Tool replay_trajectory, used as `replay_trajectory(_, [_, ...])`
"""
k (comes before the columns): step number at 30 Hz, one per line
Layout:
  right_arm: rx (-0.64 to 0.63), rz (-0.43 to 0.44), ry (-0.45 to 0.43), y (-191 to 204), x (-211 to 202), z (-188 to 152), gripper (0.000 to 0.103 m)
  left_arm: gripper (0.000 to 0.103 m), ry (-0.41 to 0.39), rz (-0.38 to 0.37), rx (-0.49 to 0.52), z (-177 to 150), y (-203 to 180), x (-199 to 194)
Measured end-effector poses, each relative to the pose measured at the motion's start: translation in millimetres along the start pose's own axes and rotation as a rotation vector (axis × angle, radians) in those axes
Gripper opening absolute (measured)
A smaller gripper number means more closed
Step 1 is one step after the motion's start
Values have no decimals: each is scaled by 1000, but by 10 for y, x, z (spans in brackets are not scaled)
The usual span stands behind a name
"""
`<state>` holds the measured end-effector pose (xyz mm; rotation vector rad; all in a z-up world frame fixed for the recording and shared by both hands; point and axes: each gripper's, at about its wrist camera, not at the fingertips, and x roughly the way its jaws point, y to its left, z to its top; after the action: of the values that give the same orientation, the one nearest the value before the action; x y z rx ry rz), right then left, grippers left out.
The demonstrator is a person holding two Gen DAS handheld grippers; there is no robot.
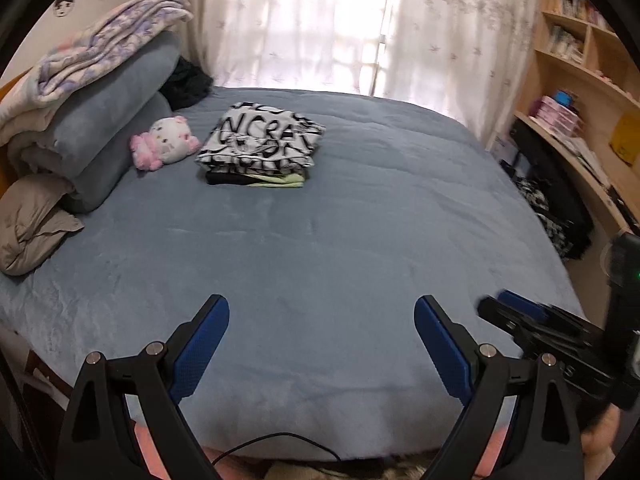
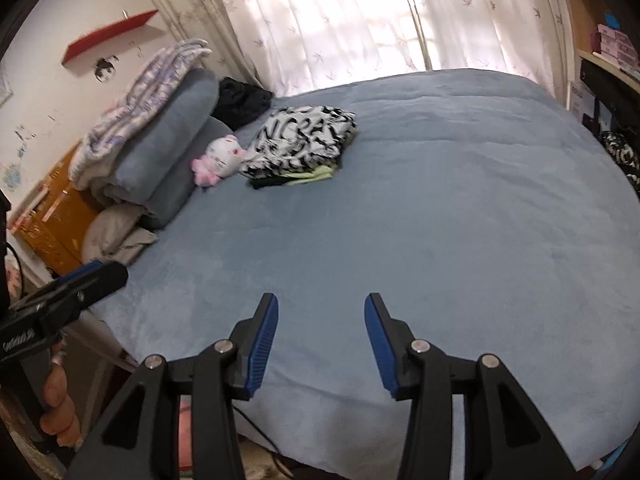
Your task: Fold large clothes
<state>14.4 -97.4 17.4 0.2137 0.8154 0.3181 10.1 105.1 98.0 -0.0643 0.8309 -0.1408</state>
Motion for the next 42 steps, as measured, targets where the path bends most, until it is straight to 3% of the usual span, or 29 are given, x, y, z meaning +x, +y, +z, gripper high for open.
replay_trajectory(4, [-15, 24, -34, 68, -129, -1, 47, 93, -45, 19, 42, 37, -93, -257])
replay_trajectory(6, [-36, 17, -44, 124, -180, -22, 49, 100, -68, 41, 63, 41, -160, -318])
replay_trajectory(9, [-48, 1, -54, 147, -209, -50, 53, 102, -101, 67, 91, -2, -271, -268])
replay_trajectory(14, [-49, -76, -61, 91, -186, -114, 63, 102, -66, 118, 111, -142, -425, 172])
replay_trajectory(21, [-41, -167, -33, 8, -64, -245, 64, 102, 18, 86, 46, -292, -403, 651])
replay_trajectory(27, [-73, -235, -47, 16, -12, -288, 65, 102, 19, 91, 38, -352, -392, 738])
replay_trajectory(42, [-56, -272, -35, -45, 83, -322, 65, 102, 39, 101, 42, -419, -406, 828])
